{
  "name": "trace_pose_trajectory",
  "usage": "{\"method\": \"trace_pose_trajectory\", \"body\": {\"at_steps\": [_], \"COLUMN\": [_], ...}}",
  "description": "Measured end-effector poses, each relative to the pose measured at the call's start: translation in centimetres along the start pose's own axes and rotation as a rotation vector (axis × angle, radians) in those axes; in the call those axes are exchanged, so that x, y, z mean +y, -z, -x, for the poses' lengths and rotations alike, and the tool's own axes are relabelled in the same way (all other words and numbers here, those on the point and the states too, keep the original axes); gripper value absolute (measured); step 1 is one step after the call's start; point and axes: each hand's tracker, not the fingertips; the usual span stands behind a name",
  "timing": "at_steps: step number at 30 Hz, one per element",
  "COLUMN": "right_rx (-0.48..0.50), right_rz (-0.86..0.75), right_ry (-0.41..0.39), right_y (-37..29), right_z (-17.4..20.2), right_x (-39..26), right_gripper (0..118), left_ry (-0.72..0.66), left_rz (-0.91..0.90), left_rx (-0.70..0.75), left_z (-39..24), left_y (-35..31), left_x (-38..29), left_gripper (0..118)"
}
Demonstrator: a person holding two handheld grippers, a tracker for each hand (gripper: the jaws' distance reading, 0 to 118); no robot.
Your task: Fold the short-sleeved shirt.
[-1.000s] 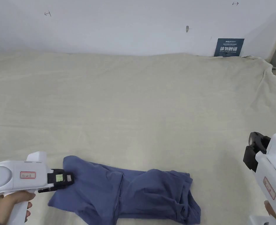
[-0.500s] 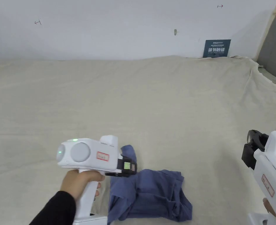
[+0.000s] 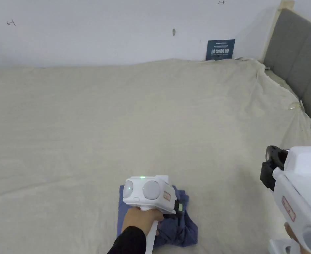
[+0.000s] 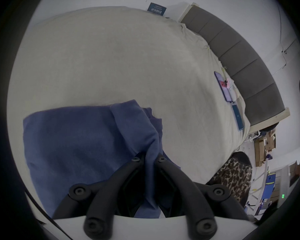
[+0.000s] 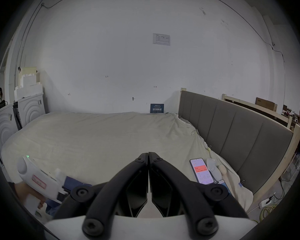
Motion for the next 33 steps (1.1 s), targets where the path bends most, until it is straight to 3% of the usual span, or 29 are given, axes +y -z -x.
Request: {"method": "trace_pose_trajectory", "body": {"at_steps": [4, 8, 9, 13, 19, 22, 23, 24, 26, 28, 29, 33], "right_rx": [-0.005, -0.007, -0.007, -0.005, 0.002, 0.006, 0.008, 0.010, 0.013, 0.016, 0.017, 0.015], "right_rz": [0.002, 0.005, 0.005, 0.001, -0.015, -0.017, -0.017, -0.017, -0.015, -0.011, -0.011, -0.005], "right_ry": [-0.002, 0.004, 0.004, 0.000, -0.002, 0.000, -0.001, -0.002, -0.005, -0.008, -0.007, -0.007], "right_y": [-0.2, -0.2, -0.2, -0.5, -0.6, -0.5, -0.5, -0.6, -0.5, -0.5, -0.5, -0.4], "right_z": [-0.2, -0.4, -0.4, -0.2, 0.2, 0.4, 0.5, 0.6, 0.7, 0.7, 0.7, 0.6], "right_x": [0.0, -0.1, -0.1, 0.2, 0.7, 0.8, 0.8, 0.8, 0.8, 0.7, 0.7, 0.6], "right_gripper": [0, 0, 0, 0, 0, 0, 0, 0, 0, 0, 0, 0], "left_ry": [-0.040, -0.014, -0.017, -0.015, 0.076, 0.099, 0.098, 0.108, 0.110, 0.103, 0.101, 0.119], "left_rz": [-0.034, -0.047, -0.050, -0.192, -0.427, -0.509, -0.533, -0.557, -0.572, -0.570, -0.569, -0.532], "left_rx": [0.025, -0.018, -0.019, -0.068, 0.078, 0.174, 0.192, 0.196, 0.207, 0.198, 0.190, 0.203], "left_z": [-0.3, -1.5, -1.6, -1.4, -0.1, 1.0, 1.4, 1.8, 2.5, 3.1, 3.3, 3.1], "left_y": [-0.1, -1.3, -1.9, -5.5, -10.6, -10.6, -10.5, -10.2, -9.1, -8.1, -7.6, -5.1], "left_x": [-0.2, -0.4, -0.4, -0.2, -1.3, -2.3, -2.7, -3.2, -3.9, -4.6, -4.9, -6.2], "left_gripper": [29, 83, 89, 90, 90, 87, 77, 64, 24, 5, 0, 0]}}
